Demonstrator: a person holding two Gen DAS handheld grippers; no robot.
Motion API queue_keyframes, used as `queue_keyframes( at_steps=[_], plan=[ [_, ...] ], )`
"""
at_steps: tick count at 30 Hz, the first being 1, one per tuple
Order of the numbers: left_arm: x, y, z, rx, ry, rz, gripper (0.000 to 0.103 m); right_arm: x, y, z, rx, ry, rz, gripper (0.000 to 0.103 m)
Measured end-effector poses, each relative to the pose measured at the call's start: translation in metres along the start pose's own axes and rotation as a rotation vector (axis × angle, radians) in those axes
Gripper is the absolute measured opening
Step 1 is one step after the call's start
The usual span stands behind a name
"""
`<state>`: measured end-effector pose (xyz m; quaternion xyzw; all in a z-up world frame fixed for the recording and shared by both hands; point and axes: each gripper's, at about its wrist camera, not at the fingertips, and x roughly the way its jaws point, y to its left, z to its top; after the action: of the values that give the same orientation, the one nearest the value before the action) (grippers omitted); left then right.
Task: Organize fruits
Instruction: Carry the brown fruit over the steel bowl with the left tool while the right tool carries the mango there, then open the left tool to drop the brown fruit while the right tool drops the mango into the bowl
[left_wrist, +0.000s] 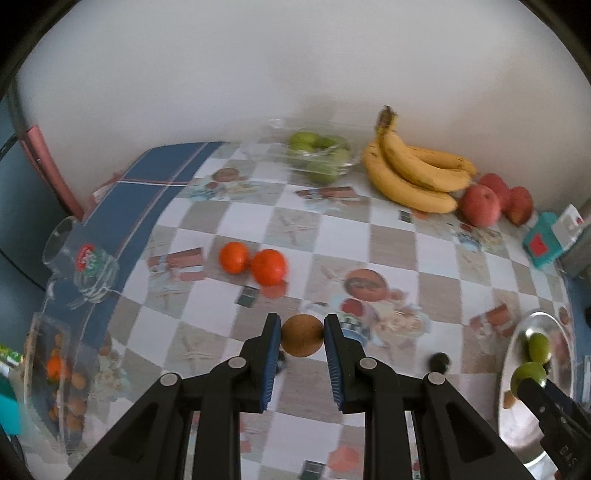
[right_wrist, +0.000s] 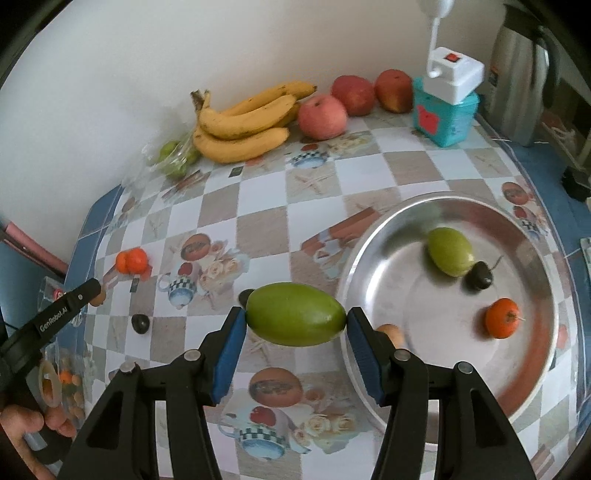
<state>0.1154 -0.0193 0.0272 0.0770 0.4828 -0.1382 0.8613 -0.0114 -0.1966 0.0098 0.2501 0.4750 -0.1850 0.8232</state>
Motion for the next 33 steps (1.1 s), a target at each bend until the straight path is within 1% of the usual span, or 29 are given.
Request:
queue_keyframes(
  at_steps=[4, 8, 12, 13, 14, 18, 20, 22, 26, 29, 33],
  plan=[
    [-0.003, -0.021, -0.003, 0.029, 0.002, -0.022, 0.026, -0.008, -0.018, 0.0, 0.028, -0.018, -0.011, 0.058],
    [-0.011, -0.047, -0.007, 0.068, -0.006, -0.074, 0.026, -0.014, -0.042, -0.001, 0.079, -0.029, -0.034, 0.058],
    [-0.017, -0.073, -0.012, 0.115, -0.011, -0.111, 0.026, -0.023, -0.07, -0.002, 0.137, -0.046, -0.06, 0.058],
    [-0.018, -0.08, -0.013, 0.128, -0.011, -0.119, 0.026, -0.024, -0.076, -0.002, 0.149, -0.051, -0.067, 0.057],
    [-0.02, -0.087, -0.015, 0.144, -0.011, -0.129, 0.026, -0.027, -0.083, -0.002, 0.161, -0.057, -0.072, 0.051],
    [-0.027, -0.116, -0.022, 0.202, -0.01, -0.176, 0.026, -0.039, -0.111, -0.004, 0.212, -0.091, -0.108, 0.051],
    [-0.028, -0.128, -0.026, 0.23, -0.005, -0.188, 0.026, -0.041, -0.12, -0.004, 0.225, -0.092, -0.124, 0.051],
    [-0.027, -0.139, -0.03, 0.251, 0.005, -0.205, 0.026, -0.041, -0.13, -0.005, 0.252, -0.088, -0.121, 0.051],
    [-0.026, -0.156, -0.037, 0.276, 0.029, -0.254, 0.026, -0.041, -0.137, -0.007, 0.271, -0.086, -0.115, 0.051],
    [-0.026, -0.171, -0.044, 0.32, 0.037, -0.247, 0.026, -0.041, -0.14, -0.005, 0.283, -0.086, -0.105, 0.051],
    [-0.027, -0.189, -0.054, 0.37, 0.05, -0.269, 0.026, -0.04, -0.144, -0.006, 0.297, -0.08, -0.099, 0.051]
  ],
)
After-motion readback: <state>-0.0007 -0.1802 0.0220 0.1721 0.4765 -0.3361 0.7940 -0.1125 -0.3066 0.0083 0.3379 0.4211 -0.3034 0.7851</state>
